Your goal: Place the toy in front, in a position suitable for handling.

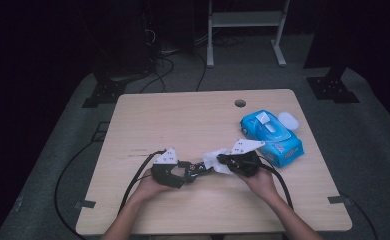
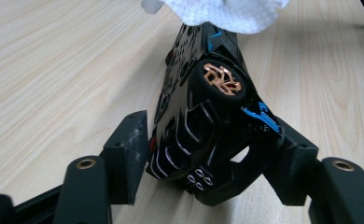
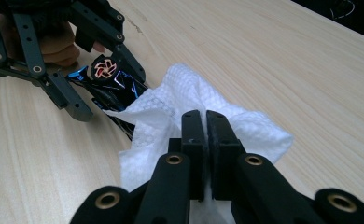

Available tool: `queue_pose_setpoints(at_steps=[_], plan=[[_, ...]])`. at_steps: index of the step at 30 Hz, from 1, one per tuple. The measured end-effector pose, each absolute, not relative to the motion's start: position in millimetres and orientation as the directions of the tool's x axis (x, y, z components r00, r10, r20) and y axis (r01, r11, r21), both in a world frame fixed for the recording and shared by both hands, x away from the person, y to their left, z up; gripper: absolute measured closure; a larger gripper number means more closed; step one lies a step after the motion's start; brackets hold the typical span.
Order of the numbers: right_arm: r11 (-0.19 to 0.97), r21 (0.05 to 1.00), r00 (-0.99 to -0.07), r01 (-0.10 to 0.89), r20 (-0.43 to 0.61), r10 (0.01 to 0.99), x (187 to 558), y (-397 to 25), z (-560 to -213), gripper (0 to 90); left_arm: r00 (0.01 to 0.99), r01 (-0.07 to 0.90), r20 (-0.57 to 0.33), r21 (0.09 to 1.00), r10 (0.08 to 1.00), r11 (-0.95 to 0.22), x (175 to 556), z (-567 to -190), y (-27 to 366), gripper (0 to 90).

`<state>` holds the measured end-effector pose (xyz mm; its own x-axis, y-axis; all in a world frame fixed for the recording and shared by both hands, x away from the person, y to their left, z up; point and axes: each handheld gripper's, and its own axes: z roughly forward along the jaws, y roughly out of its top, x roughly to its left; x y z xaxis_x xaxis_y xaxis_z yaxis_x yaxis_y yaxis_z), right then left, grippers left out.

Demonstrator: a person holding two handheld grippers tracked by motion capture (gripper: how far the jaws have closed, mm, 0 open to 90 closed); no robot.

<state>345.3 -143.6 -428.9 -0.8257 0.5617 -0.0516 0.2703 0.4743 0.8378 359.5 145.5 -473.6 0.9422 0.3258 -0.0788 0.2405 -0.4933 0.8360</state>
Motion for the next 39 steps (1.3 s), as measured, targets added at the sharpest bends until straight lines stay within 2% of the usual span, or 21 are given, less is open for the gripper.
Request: queue_pose_setpoints(at_steps=[26,29,39], plan=[[0.473,0.842,-0.837,0.261,-0.046,0.545,328.9,-144.6,-434.7,86.4,0.950,0.194,-0.028,0.834,0.312,-0.517,355.0,-474.4,143.3,24.9],[0.474,0.839,-0.839,0.266,-0.041,0.543,327.4,-144.3,-436.5,86.4,0.950,0.179,0.001,0.817,0.313,-0.548,353.1,-476.2,140.8,21.2],[0.477,0.835,-0.838,0.275,-0.034,0.544,325.4,-143.7,-445.9,86.3,0.950,0.134,0.067,0.797,0.306,-0.589,350.9,-478.5,137.5,18.0]])
